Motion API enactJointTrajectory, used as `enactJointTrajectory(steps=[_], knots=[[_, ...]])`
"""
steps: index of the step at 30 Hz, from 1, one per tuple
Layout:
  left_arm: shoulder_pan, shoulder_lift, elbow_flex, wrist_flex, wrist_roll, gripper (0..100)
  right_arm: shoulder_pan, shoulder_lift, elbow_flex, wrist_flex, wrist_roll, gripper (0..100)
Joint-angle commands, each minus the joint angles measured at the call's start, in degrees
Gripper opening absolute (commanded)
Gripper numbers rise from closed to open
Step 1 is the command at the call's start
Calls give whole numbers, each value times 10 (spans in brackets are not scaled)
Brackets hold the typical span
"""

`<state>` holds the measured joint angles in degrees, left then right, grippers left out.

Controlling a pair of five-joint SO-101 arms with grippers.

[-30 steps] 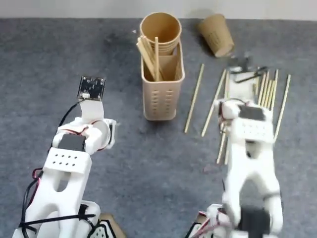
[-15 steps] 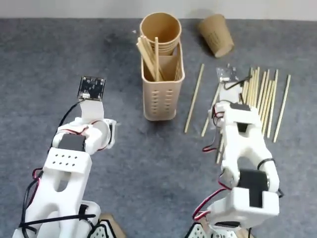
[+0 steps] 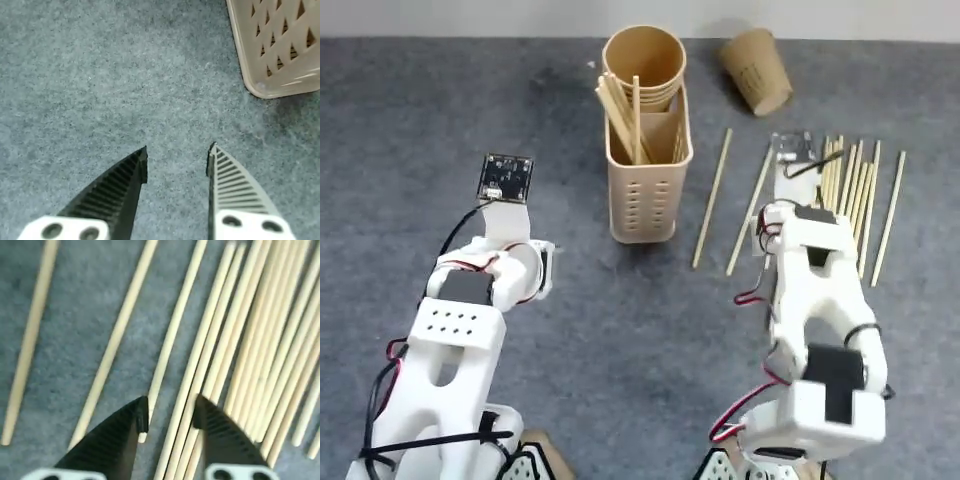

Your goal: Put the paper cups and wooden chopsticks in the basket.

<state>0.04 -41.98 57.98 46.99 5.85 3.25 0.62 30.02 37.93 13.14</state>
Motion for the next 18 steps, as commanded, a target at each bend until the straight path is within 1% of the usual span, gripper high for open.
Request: enactJointTrajectory(steps=[1,6,8,13,15,17,18], knots=[[7,-13,-2,-8,-5,204,7,-32,-14,-3,-4,221],[7,-13,-2,-8,-5,204,7,48,-29,-16,-4,221],[7,-13,-1,-8,-5,204,6,90,-64,-39,-5,221],[4,-13,-1,-8,-5,204,9,200,-151,-37,-6,216],[4,-13,-2,-8,-5,204,13,227,-166,-37,-6,158],[6,-13,-2,-8,-5,204,18,222,-169,-22,-8,39],[6,-13,-2,-8,-5,204,18,215,-169,-14,-14,0]])
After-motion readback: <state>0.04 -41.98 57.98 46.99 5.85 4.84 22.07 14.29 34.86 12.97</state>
